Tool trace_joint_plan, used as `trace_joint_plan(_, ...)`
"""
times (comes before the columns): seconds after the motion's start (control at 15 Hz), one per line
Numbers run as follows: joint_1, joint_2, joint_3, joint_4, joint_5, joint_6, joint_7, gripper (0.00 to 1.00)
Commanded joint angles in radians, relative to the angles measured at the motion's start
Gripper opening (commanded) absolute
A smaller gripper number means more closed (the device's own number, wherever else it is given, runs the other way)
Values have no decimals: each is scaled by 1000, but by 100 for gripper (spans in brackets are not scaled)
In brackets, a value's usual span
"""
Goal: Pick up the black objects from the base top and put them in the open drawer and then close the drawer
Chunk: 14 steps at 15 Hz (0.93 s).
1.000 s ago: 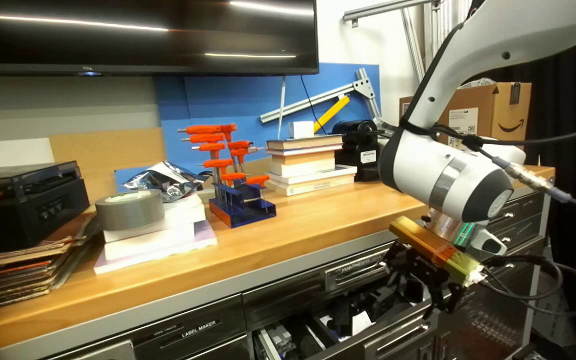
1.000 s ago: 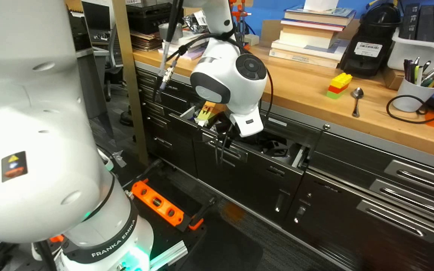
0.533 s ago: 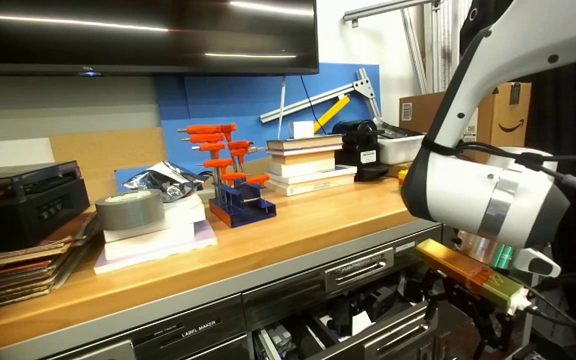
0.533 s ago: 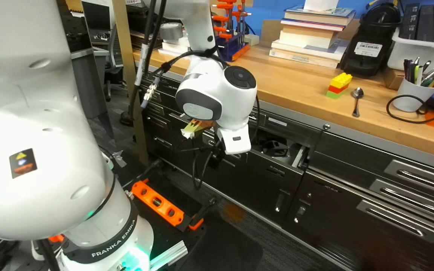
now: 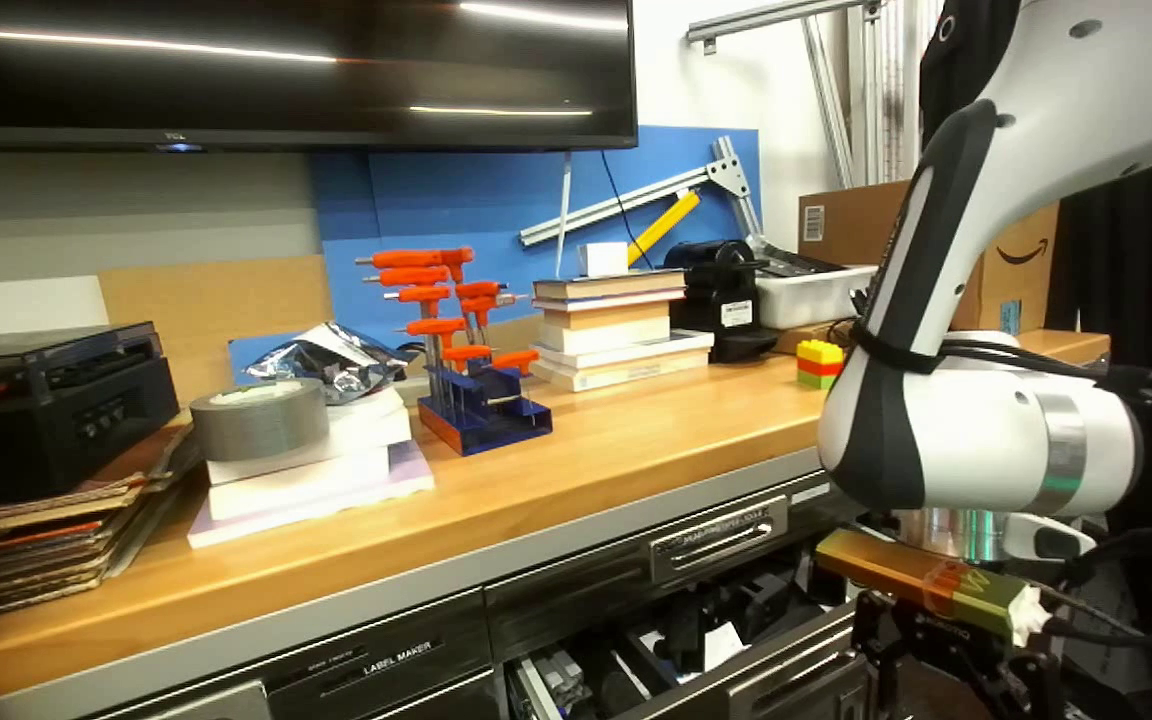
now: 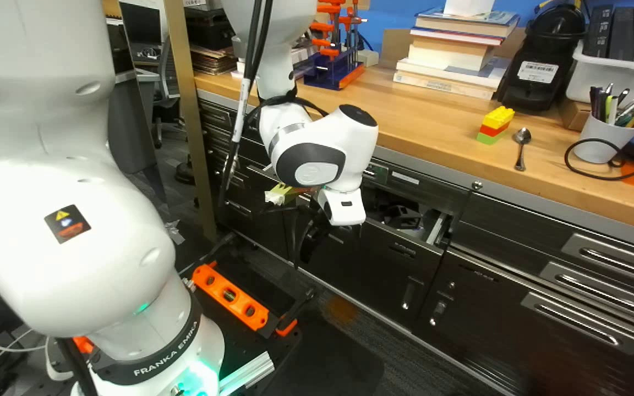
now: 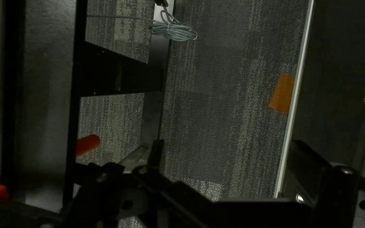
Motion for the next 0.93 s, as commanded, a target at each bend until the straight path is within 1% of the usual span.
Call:
trace_joint_plan(0.0, 46, -5, -33, 77, -67, -79, 25, 100)
trace_joint_plan(0.2, 54, 20, -33, 141, -81, -137, 22, 100)
trace_joint_plan(0.47, 55, 54, -28, 194, -90, -195, 9, 100)
trace_joint_plan(0.53, 47, 72, -10, 208, -59, -183, -24, 100)
trace_joint_plan(0.73, 24, 145, 55, 255, 62, -96, -143, 100)
trace_joint_plan(0.87, 9, 170, 93, 277, 152, -44, -226, 100)
